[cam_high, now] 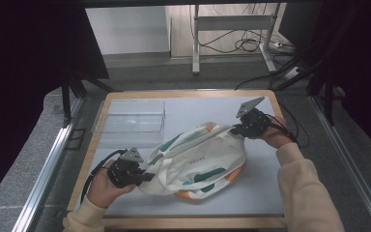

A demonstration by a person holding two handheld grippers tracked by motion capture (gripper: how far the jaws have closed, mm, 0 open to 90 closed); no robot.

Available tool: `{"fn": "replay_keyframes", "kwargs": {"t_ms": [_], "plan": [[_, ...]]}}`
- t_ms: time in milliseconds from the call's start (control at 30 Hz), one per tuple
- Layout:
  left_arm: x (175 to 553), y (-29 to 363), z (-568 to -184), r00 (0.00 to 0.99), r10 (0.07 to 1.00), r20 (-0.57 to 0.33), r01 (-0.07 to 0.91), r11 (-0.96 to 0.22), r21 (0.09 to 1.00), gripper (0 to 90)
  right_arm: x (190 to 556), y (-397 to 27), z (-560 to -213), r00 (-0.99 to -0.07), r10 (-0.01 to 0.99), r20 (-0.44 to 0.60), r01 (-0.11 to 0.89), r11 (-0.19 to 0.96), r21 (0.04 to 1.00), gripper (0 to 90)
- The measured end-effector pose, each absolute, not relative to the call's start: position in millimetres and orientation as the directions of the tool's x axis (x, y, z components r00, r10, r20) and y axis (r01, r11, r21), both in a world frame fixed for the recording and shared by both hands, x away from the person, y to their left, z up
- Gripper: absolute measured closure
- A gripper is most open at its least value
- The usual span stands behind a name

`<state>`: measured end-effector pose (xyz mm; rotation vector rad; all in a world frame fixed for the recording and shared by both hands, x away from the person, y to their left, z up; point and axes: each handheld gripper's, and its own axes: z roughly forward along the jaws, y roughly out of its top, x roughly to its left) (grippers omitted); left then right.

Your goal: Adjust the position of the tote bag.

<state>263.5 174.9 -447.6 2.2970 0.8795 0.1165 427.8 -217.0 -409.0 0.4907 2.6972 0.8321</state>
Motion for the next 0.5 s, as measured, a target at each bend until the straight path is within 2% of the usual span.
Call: {"fn": "replay_keyframes", "kwargs": {"t_ms": [500], "plan": [[284,180,-439,0.769,0.633,-0.091,0.536,-0.56,0.632,84.2,395,-240,-400,-0.882,0.446,-0.151,0.26,0.728,0.634,82.7]]}}
